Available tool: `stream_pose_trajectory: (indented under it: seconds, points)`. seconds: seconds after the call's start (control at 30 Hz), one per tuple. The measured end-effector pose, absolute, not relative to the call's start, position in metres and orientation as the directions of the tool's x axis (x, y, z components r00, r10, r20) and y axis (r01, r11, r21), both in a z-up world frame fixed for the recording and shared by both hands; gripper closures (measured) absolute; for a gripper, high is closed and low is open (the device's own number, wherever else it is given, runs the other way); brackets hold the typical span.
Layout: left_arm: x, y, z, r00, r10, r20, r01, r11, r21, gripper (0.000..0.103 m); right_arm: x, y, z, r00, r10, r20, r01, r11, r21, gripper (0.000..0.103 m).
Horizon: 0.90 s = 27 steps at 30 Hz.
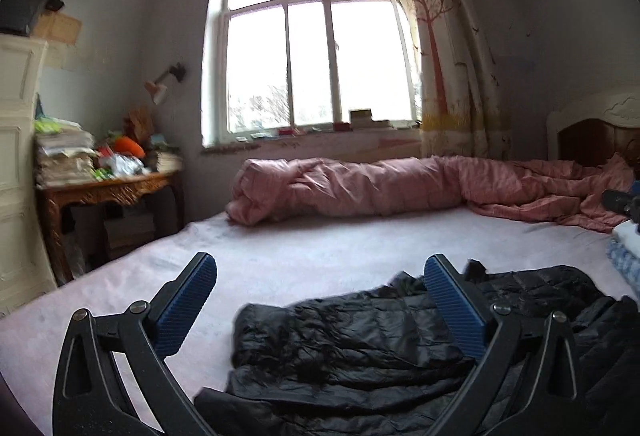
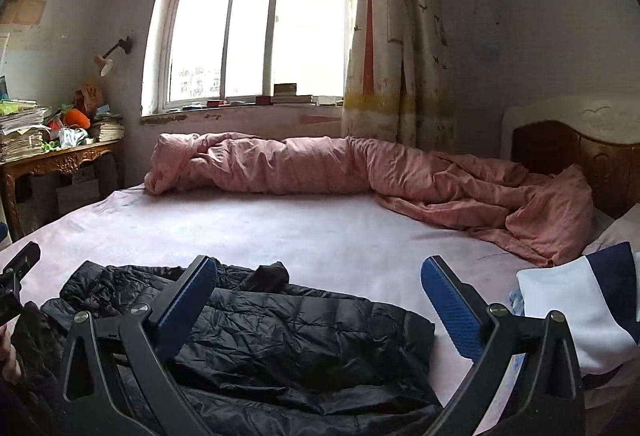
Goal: Fold large clothes
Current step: 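Withdraw both tools from the folded jacket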
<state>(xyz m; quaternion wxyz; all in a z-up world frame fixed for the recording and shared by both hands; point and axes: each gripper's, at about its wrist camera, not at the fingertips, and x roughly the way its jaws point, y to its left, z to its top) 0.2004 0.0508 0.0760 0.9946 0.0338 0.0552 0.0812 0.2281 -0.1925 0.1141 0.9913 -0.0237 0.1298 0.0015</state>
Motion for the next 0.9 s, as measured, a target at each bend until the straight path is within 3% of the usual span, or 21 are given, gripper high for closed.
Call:
stream_pose_trajectory:
  seconds: [0.1, 0.27, 0.5, 0.57, 0.67, 0.8, 0.9]
  points:
    - [0.194, 0.046, 0.076, 0.98, 0.19, -0.062, -0.182, 0.976, 0.117, 0.0, 0.221, -0.19, 0.115, 0.969, 0.04, -0.244, -0.046, 0.999, -0.018, 0.0]
    - [0.171, 0.051, 0.083, 0.995, 0.074, -0.07, -0.075, 0.997, -0.006, 0.0, 0.21, -0.184, 0.118, 0.965, 0.048, -0.256, -0.055, 0.998, -0.019, 0.0]
    - [0.114, 0.039, 0.108, 0.993, 0.088, -0.083, -0.078, 0.99, 0.114, 0.0, 0.153, -0.169, 0.143, 0.972, 0.035, -0.231, -0.05, 0.997, -0.059, 0.0]
    - [0.1, 0.038, 0.104, 0.984, 0.124, -0.127, -0.104, 0.982, 0.159, 0.0, 0.131, -0.163, 0.149, 0.973, 0.044, -0.226, -0.067, 0.993, -0.093, 0.0]
    - [0.077, 0.044, 0.089, 0.983, 0.101, -0.152, -0.081, 0.988, 0.132, 0.0, 0.104, -0.159, 0.145, 0.972, 0.048, -0.23, -0.079, 0.988, -0.131, 0.0]
    - [0.058, 0.05, 0.069, 0.969, 0.051, -0.241, -0.03, 0.995, 0.091, 0.0, 0.068, -0.164, 0.116, 0.964, -0.004, -0.264, -0.038, 0.988, -0.152, 0.0]
    - [0.04, 0.049, 0.058, 0.967, 0.031, -0.251, -0.011, 0.997, 0.079, 0.0, 0.047, -0.175, 0.084, 0.947, -0.009, -0.321, -0.029, 0.993, -0.111, 0.0]
